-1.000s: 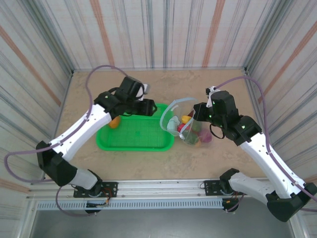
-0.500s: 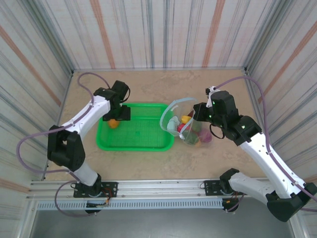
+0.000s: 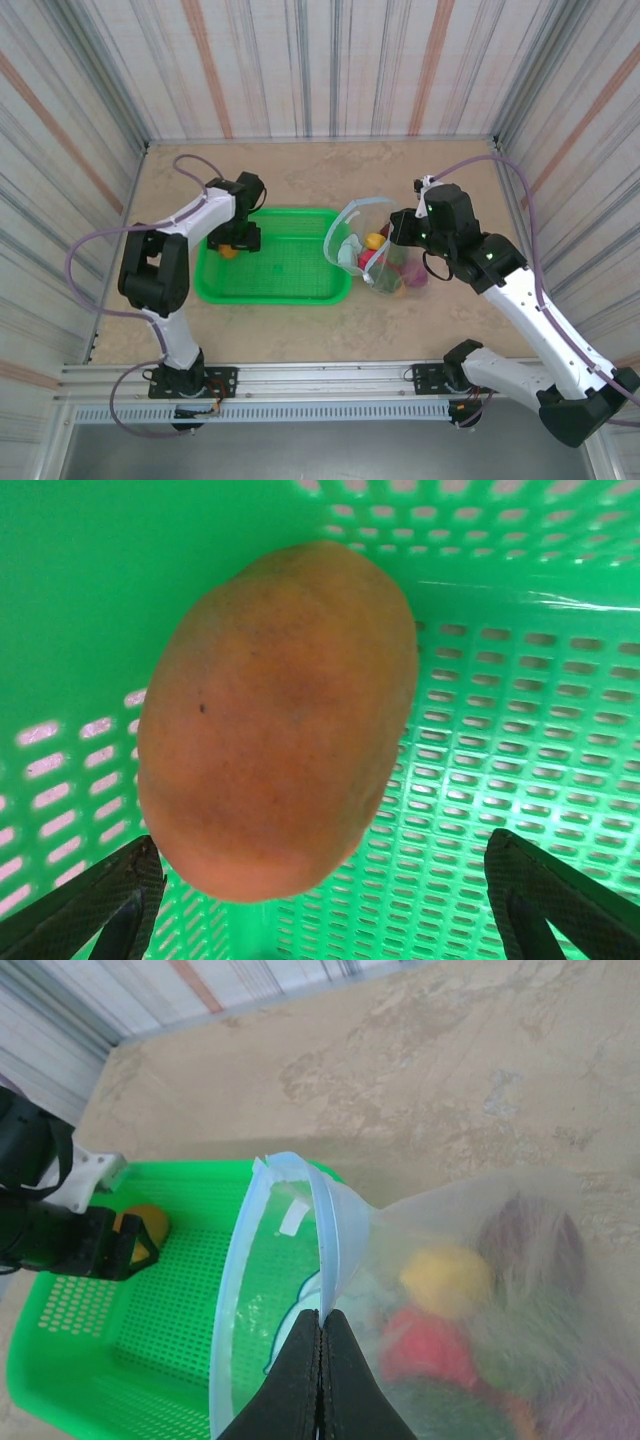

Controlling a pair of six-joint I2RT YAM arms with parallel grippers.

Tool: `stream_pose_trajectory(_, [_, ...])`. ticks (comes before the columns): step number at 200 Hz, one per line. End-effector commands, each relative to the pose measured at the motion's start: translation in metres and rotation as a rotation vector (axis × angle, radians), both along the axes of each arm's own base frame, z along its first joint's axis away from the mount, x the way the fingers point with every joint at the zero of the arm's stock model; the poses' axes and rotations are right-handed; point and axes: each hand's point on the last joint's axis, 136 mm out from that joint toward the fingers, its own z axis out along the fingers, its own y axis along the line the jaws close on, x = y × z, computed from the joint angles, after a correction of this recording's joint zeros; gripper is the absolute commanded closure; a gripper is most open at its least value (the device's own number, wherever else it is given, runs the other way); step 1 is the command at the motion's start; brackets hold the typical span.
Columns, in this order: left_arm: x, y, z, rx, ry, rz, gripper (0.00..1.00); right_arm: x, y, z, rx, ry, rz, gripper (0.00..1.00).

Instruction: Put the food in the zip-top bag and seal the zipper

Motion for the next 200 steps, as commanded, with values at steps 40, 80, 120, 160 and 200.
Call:
stream_pose_trajectory(40, [0.006, 0.002, -0.018, 0.015, 0.022, -0.013, 0.18, 0.0, 0.002, -0.004, 0.0, 0.002, 0.017, 1.0])
stream_pose_trajectory(80, [0.011, -0.003, -0.018, -0.008, 0.021, -0.012, 0.28, -0.002, 0.007, -0.008, 0.008, 0.017, 0.031, 1.0])
stream_pose_trajectory(120, [0.012, -0.004, -0.013, -0.019, -0.002, -0.017, 0.45, -0.003, 0.008, -0.009, 0.005, 0.017, 0.034, 1.0])
stream_pose_trajectory(160, [0.015, 0.001, -0.002, -0.016, -0.05, 0.004, 0.35, -0.004, 0.011, -0.007, 0.007, 0.013, 0.043, 1.0])
stream_pose_trajectory(200, [0.034, -0.012, 0.005, -0.126, -0.191, 0.029, 0.27, 0.0, 0.019, -0.019, -0.014, 0.041, 0.057, 1.0])
